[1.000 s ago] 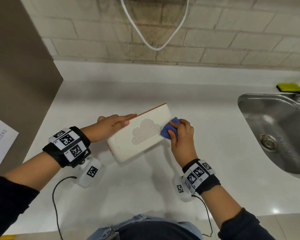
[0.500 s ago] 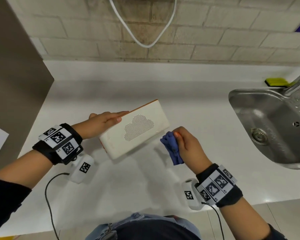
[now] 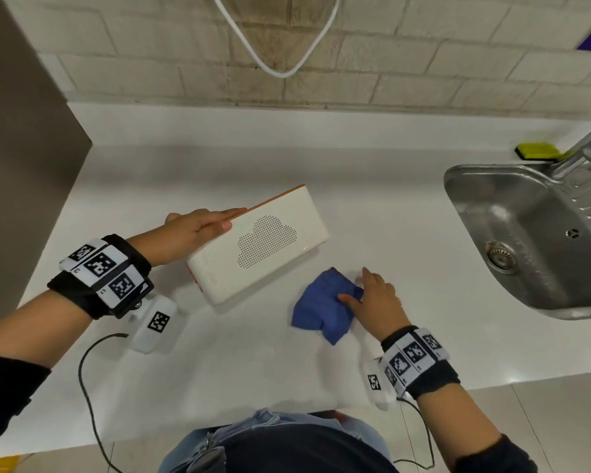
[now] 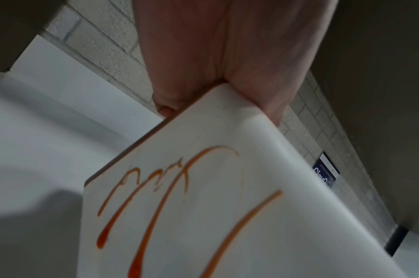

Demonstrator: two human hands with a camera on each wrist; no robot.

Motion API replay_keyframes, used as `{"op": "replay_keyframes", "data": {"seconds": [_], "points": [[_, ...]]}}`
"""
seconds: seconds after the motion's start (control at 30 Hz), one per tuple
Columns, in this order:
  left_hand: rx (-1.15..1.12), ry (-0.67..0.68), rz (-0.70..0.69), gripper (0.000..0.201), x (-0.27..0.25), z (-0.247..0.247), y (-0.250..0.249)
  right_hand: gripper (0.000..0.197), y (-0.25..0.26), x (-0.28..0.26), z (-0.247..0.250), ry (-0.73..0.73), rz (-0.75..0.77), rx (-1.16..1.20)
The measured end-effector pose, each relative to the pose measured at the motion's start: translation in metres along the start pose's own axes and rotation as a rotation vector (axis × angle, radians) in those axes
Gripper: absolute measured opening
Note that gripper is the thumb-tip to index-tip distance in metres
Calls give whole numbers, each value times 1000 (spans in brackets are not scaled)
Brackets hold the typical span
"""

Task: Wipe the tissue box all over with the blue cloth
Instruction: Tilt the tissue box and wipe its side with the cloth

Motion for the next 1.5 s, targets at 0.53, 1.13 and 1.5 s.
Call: {"op": "replay_keyframes", "data": {"seconds": [0.53,1.13,1.5], "points": [[-14,-4,-19,37,-2,0,-6,10,67,-61,80,-370,640,-37],[-33,49,-1,31,1,-3,-2,47,39,1,-3,61,281,-11],[-35,72,-43,31,3,-6,-6,48,113,-22,83,-615,680,414]]}}
Point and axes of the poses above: each hand's wrist, its own x-axis towards the middle knuckle, its own z-axis out of the back of the hand, y = z × x, the point moved 5 cm from there along x, towards the middle knuckle, and after that the axes turned 8 degrees about y, right-handed, at the moved point
